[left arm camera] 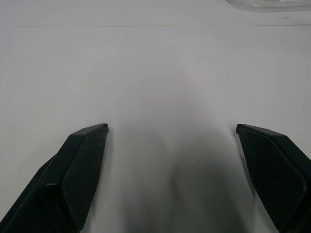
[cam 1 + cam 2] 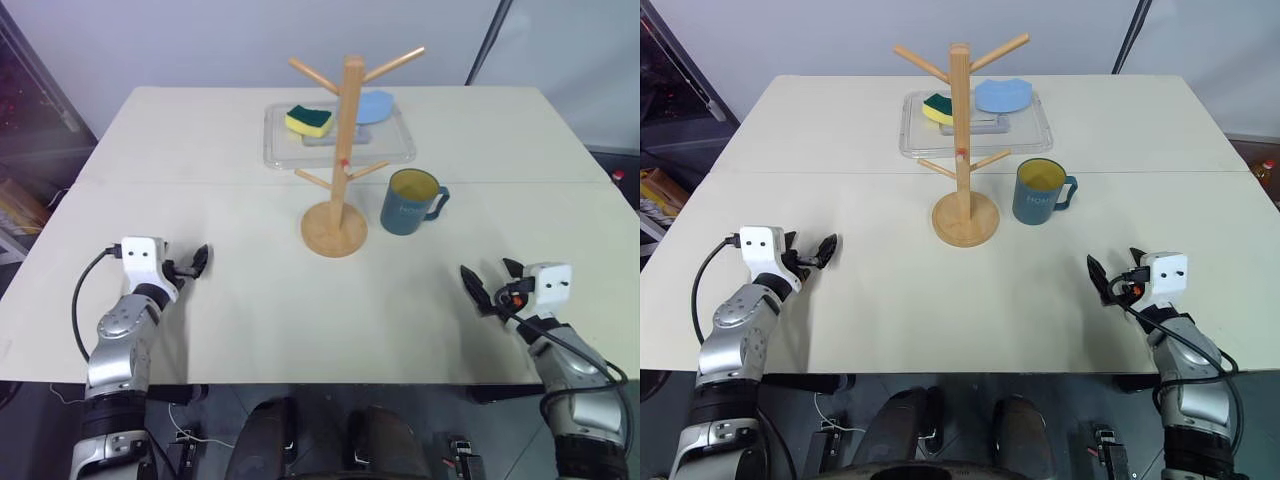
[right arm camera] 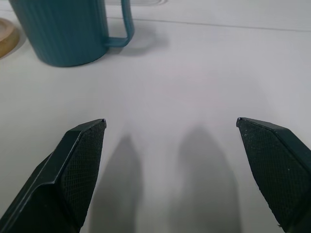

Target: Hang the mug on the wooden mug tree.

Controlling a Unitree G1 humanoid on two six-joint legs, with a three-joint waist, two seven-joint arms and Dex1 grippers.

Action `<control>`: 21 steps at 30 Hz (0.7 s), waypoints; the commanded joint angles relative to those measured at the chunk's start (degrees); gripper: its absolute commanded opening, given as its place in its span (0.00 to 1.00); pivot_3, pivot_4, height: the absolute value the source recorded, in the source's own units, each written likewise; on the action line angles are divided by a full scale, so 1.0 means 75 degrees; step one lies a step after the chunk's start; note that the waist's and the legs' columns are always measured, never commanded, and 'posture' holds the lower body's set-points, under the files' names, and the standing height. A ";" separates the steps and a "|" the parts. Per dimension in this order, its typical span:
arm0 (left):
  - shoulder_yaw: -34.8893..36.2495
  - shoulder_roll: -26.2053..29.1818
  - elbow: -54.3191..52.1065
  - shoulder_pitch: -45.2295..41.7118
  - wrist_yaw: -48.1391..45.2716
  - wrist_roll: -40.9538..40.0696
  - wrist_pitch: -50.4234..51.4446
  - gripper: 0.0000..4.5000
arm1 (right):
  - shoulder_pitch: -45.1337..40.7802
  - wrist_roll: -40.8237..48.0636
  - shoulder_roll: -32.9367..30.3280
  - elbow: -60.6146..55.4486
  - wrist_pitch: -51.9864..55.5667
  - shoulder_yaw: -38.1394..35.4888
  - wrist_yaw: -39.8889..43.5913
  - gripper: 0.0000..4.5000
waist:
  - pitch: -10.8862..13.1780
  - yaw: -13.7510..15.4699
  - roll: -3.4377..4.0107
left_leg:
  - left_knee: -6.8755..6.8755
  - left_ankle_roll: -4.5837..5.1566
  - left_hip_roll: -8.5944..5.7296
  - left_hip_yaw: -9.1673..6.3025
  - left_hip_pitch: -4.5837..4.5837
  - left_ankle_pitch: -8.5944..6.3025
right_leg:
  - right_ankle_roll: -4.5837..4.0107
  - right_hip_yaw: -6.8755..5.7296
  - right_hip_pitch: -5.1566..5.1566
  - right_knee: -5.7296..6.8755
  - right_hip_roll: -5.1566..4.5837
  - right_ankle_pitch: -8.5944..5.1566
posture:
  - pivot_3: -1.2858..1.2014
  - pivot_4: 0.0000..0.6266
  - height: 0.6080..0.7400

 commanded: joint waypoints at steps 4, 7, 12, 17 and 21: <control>-0.0006 0.0047 -0.0412 0.0074 -0.0131 -0.0122 0.0089 1.00 | -0.0243 -0.0025 -0.0220 0.0065 -0.0187 -0.0100 0.0053 0.99 | 0.0000 0.0006 0.0000 | 0.0001 0.0000 0.0000 0.0001 0.0001 0.0000 | 0.0000 0.0000 0.0000 0.0001 0.0000 0.0000 | 0.52 0.24 1.00; -0.0080 -0.0008 -0.0532 0.0101 -0.0335 -0.0267 0.0206 1.00 | -0.0362 -0.0086 -0.0239 0.0241 -0.0276 -0.0097 0.0028 0.99 | 0.0000 0.0008 0.0000 | 0.0001 0.0000 0.0000 0.0001 0.0001 0.0000 | 0.0000 0.0000 0.0001 0.0001 0.0000 0.0000 | 0.52 0.24 1.00; -0.0614 0.0179 -0.1475 0.0549 -0.1249 -0.0376 0.0050 1.00 | -0.0800 -0.0172 -0.0166 0.0421 -0.0246 0.0067 -0.0105 0.99 | 0.0000 -0.0013 0.0001 | 0.0000 -0.0001 0.0000 0.0010 0.0002 0.0001 | -0.0001 0.0006 -0.0001 0.0001 0.0000 0.0001 | 0.52 0.24 1.00; -0.1503 0.0442 -0.3061 0.1139 -0.2881 -0.1092 0.0073 1.00 | -0.1691 -0.0437 -0.0034 0.0970 -0.0314 0.0396 -0.0366 0.99 | -0.0002 -0.0049 0.0005 | 0.0001 -0.0004 0.0008 0.0019 0.0007 0.0002 | -0.0006 0.0012 -0.0004 0.0005 0.0002 0.0004 | 0.52 0.24 1.00; -0.1904 0.0667 -0.3665 0.1330 -0.3391 -0.1401 0.0390 1.00 | -0.2210 -0.0671 0.0074 0.1441 -0.0551 0.0585 -0.0540 0.99 | -0.0004 -0.0046 0.0009 | -0.0001 -0.0004 0.0009 0.0023 0.0010 0.0002 | -0.0007 0.0019 -0.0003 0.0006 0.0002 0.0004 | 0.52 0.24 1.00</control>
